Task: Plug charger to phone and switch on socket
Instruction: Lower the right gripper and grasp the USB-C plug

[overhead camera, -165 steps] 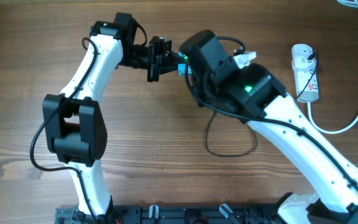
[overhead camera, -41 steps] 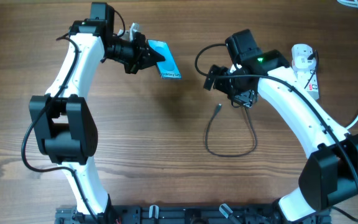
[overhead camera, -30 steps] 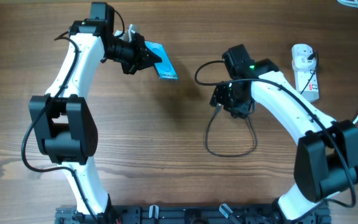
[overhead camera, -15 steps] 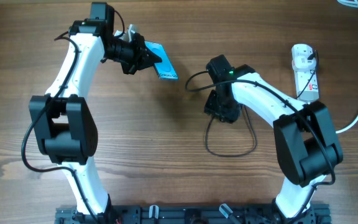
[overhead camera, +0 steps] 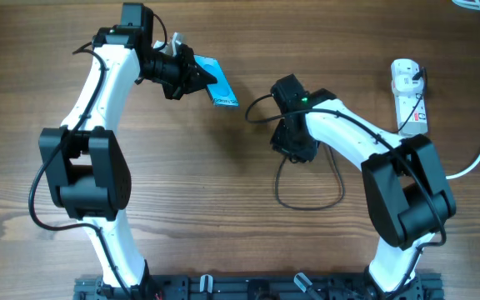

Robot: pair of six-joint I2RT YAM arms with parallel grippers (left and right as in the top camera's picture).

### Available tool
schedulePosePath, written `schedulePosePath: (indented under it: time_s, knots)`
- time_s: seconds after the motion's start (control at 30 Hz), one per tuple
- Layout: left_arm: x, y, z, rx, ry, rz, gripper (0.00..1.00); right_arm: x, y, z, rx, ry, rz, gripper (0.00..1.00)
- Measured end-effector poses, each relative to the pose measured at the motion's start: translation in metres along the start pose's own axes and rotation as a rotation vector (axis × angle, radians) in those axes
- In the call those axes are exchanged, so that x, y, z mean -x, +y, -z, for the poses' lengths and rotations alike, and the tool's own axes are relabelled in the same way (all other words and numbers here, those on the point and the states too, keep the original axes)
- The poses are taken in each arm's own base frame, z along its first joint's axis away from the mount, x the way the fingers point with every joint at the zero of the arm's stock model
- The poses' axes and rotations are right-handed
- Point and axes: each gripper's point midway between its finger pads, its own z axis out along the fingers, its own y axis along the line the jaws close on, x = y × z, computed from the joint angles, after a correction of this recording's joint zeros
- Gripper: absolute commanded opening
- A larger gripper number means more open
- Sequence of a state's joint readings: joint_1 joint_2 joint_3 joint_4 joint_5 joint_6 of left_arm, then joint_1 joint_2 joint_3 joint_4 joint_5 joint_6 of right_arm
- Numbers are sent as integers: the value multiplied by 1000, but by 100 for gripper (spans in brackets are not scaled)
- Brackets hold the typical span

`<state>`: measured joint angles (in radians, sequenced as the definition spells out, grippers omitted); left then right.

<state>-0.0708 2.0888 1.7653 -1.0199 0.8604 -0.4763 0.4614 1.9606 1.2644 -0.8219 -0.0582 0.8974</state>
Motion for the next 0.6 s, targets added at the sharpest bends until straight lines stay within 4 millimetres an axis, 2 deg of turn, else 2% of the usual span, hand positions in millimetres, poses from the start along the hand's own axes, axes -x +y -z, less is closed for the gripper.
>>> schedulePosePath:
  time_s: [0.47,0.53,0.6]
  knots:
    - [0,0,0,1,0,1,4,1,-3,-6,-22,-1,-5,35]
    - [0,0,0,1,0,1,4,1,-3,-6,-22,-1,-8,29]
    - [0,0,0,1,0,1,4,1,-4,-6,-26,0,-11,27]
